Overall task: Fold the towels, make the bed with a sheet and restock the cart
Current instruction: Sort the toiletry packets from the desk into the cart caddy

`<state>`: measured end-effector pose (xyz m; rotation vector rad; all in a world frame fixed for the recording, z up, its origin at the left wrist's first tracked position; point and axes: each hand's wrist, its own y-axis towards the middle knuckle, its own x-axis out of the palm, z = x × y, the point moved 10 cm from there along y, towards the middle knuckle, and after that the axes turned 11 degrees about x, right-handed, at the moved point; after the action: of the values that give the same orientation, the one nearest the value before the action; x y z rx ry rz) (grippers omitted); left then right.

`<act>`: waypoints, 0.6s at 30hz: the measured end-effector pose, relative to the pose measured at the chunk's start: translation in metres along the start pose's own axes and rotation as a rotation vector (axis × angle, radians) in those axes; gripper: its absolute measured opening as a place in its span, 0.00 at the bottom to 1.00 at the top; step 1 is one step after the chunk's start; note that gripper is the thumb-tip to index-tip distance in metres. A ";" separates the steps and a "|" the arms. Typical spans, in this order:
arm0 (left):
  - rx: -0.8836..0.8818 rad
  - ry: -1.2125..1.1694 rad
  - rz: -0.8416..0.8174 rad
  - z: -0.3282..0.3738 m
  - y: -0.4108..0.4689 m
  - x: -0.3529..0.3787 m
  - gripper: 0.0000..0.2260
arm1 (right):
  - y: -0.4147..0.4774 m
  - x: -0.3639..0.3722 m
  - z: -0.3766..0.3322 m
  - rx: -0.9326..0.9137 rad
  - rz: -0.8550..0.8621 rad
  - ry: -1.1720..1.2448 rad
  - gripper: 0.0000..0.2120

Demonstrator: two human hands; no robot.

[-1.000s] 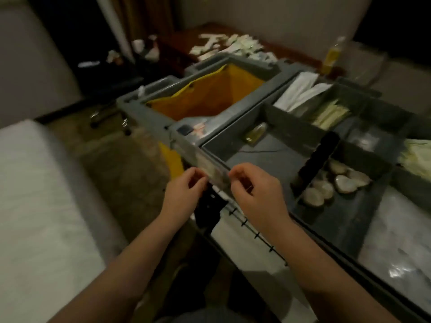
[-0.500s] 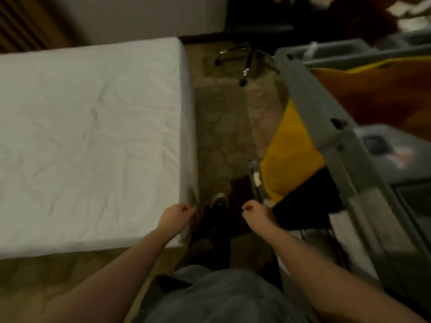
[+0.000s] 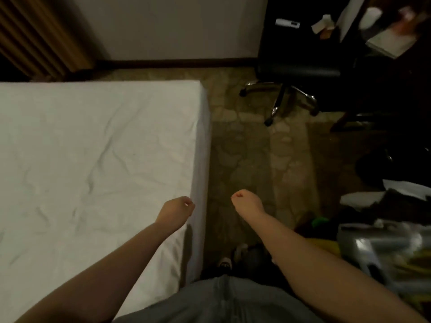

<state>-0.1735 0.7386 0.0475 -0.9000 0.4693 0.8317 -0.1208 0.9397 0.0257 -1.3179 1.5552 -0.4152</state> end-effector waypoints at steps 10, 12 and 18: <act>0.321 0.139 -0.039 0.252 0.279 -0.064 0.07 | 0.208 -0.234 -0.111 0.011 0.197 0.489 0.09; 0.336 0.183 -0.076 0.282 0.333 -0.063 0.07 | 0.209 -0.300 -0.133 -0.056 0.280 0.586 0.06; 0.401 0.274 -0.262 0.390 0.461 -0.026 0.09 | 0.199 -0.493 -0.149 -0.174 0.517 0.751 0.06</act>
<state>-0.5476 1.2138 0.0536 -0.6832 0.7117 0.3558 -0.4057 1.3923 0.1643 -0.8538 2.5234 -0.4758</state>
